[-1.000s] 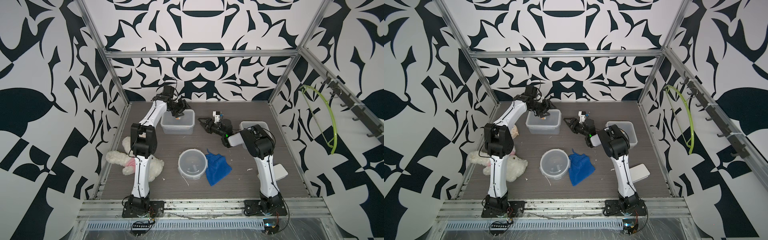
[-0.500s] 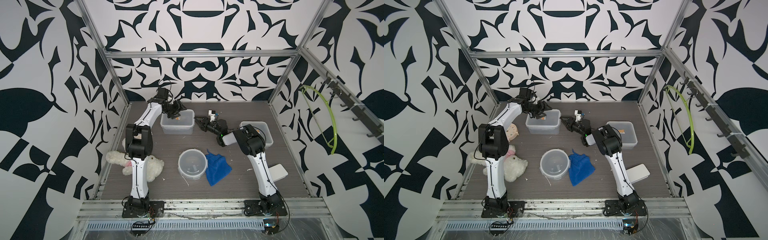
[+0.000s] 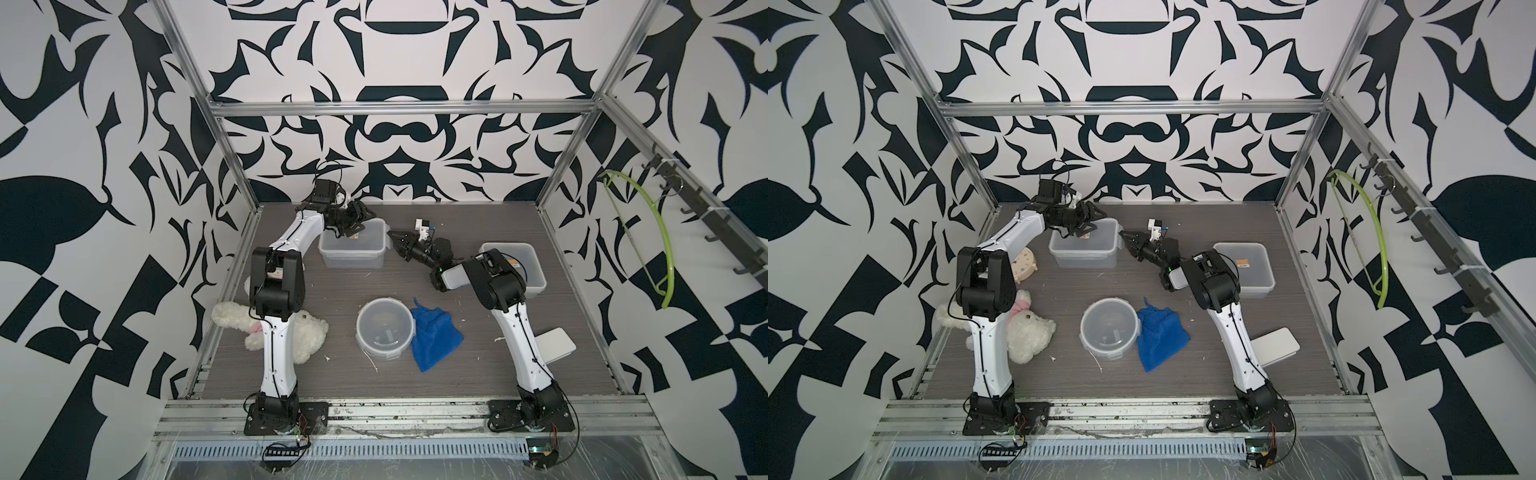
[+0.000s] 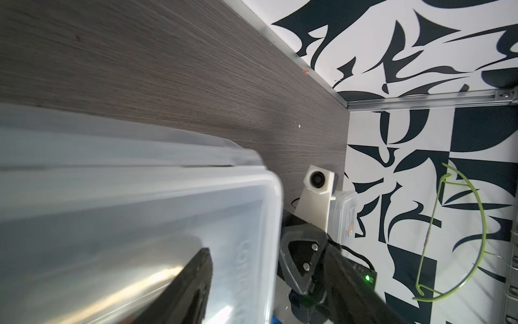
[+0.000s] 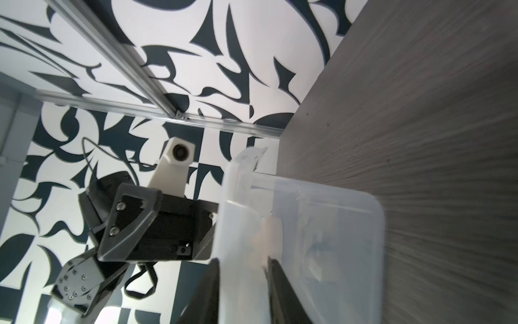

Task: Wipe the insides of the lunch boxes
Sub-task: Open the fastener of the lunch box.

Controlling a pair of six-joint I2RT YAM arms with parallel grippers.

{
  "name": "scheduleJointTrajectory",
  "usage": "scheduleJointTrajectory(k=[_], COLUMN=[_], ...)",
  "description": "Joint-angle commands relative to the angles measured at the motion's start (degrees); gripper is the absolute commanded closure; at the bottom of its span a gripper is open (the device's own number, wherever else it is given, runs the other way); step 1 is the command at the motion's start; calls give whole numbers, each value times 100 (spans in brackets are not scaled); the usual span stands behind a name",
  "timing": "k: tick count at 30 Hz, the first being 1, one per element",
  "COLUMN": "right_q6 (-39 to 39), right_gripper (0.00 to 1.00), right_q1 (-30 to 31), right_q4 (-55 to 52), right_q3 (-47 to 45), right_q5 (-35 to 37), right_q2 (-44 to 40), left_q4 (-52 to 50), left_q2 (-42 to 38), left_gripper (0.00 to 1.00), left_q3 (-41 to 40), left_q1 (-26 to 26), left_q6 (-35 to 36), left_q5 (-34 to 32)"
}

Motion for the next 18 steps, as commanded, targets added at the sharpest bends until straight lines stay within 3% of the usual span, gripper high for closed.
scheduleJointTrajectory(k=[1, 8, 12, 14, 18], right_q6=[-81, -944, -1171, -1348, -2500], right_gripper=[83, 100, 100, 88, 66], right_q1=[160, 151, 94, 70, 70], right_q4=[153, -992, -1396, -1695, -3481], right_q3=[104, -218, -191, -174, -166], right_q5=[-109, -170, -273, -309, -35], right_q2=[-154, -788, -1047, -1201, -1831], left_q4=[-922, -801, -1008, -1242, -1564], left_q2=[793, 828, 689, 567, 218], left_gripper=[32, 32, 32, 32, 30], left_q3=[-545, -538, 67, 662, 1805], left_q1=[-109, -137, -128, -96, 189], left_q6=[-37, -108, -149, -112, -70], left_q5=[-519, -375, -286, -332, -578])
